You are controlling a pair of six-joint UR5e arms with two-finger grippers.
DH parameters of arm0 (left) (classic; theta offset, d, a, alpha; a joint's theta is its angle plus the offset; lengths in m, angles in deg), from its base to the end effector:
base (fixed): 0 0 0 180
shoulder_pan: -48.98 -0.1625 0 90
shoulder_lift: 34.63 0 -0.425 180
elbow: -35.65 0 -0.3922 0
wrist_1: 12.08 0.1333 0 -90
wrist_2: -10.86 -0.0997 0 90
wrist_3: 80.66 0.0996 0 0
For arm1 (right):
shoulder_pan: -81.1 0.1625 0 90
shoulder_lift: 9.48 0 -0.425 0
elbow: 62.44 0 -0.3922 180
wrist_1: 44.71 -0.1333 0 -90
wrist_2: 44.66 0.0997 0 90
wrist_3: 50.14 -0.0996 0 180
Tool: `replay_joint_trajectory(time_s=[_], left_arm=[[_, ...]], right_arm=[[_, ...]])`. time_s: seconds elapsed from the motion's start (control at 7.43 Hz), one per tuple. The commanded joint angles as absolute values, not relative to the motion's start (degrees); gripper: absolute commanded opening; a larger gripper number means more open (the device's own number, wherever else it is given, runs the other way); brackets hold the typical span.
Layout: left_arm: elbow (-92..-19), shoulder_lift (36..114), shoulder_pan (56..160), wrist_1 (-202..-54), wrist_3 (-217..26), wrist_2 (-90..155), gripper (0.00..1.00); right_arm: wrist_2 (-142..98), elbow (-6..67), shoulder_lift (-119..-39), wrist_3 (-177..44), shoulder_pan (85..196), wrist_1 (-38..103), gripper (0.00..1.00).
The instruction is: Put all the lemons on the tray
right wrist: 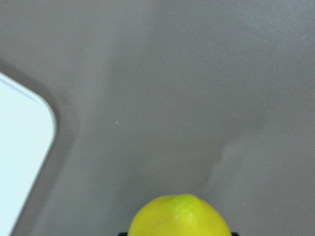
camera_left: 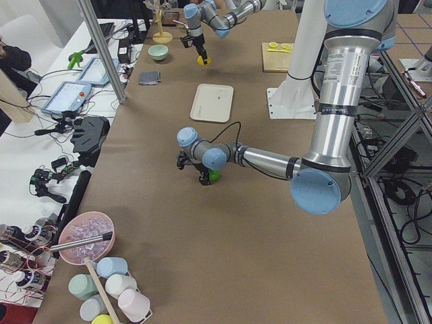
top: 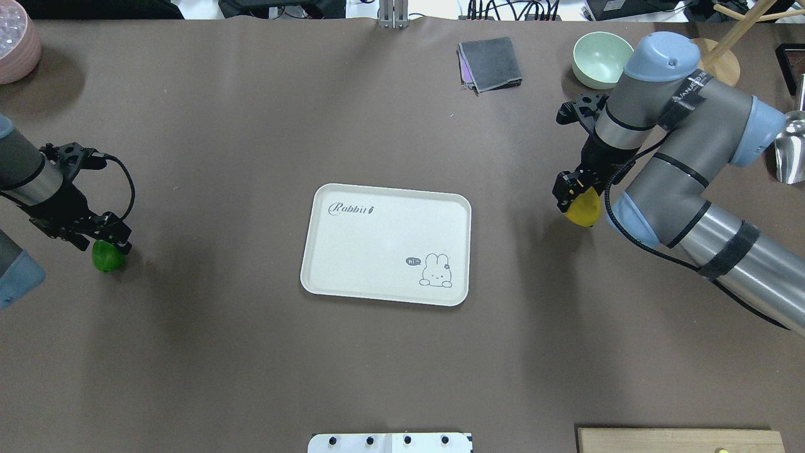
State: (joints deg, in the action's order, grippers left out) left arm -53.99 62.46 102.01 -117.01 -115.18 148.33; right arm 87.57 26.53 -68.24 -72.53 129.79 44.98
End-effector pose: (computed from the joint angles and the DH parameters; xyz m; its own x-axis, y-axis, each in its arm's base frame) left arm 0.2886 -0.4830 0.5641 0.6269 0.0932 -0.7735 -0.2472 0.9653 -0.0840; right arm -0.4008 -0.5566 0.3414 0.5225 -0.4425 0.7288 0.3998 0.8821 0.2490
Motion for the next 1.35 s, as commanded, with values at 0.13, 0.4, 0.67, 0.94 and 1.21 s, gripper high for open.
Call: replay_joint_trajectory(time_s=[0.13,0.4,0.67,0.94,1.21], left_arm=[[-54.4,62.6,105.4,-114.0,-115.2,160.1,0.0],[-59.8,65.8,107.3,-107.2,-115.2,160.9,0.0],[-58.9,77.5,107.4,-99.7,-115.5,160.3,0.0],[-55.9,83.6,103.6,-100.5,-119.4,159.0,0.0],[-52.3,89.3,99.8,-100.8,-122.6,155.8,0.0]], right_arm=[[87.8,25.7,-63.5,-72.3,126.4,34.0,0.23],[87.6,23.2,-63.6,-68.7,124.0,26.2,0.24],[87.5,16.2,-63.0,-65.0,121.8,18.4,0.24],[87.5,15.3,-61.4,-64.8,120.9,18.3,0.36],[87.5,15.3,-61.6,-64.6,121.0,18.2,1.0]])
